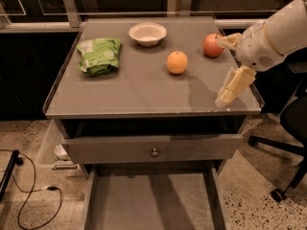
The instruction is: Place orange into middle drawer
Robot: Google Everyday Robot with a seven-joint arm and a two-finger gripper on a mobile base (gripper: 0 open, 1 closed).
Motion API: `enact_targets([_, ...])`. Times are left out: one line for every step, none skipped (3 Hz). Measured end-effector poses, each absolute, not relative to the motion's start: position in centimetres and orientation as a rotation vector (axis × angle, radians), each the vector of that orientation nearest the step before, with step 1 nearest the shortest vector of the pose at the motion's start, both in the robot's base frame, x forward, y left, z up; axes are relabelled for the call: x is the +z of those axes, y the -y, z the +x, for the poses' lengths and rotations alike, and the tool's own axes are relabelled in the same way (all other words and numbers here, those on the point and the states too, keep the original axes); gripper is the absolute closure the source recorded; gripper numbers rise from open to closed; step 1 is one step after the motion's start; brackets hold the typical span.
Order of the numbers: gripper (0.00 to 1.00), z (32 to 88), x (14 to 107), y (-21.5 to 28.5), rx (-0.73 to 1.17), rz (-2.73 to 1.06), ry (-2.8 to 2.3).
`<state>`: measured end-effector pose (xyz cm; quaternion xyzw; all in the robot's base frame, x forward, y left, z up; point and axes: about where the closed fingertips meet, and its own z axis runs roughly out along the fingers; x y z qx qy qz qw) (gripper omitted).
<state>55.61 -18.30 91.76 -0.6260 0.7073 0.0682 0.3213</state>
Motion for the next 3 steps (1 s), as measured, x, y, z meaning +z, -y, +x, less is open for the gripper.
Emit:
enact_targets([0.00,58.2,90.3,16.8,0.217,-1.613,-1.790])
enact_targets([0.00,61.3,89.1,15.2,0.286,-1.565,-1.749])
enact_targets([0.00,63.8,88.1,14.2,0.363,-1.519,-1.739])
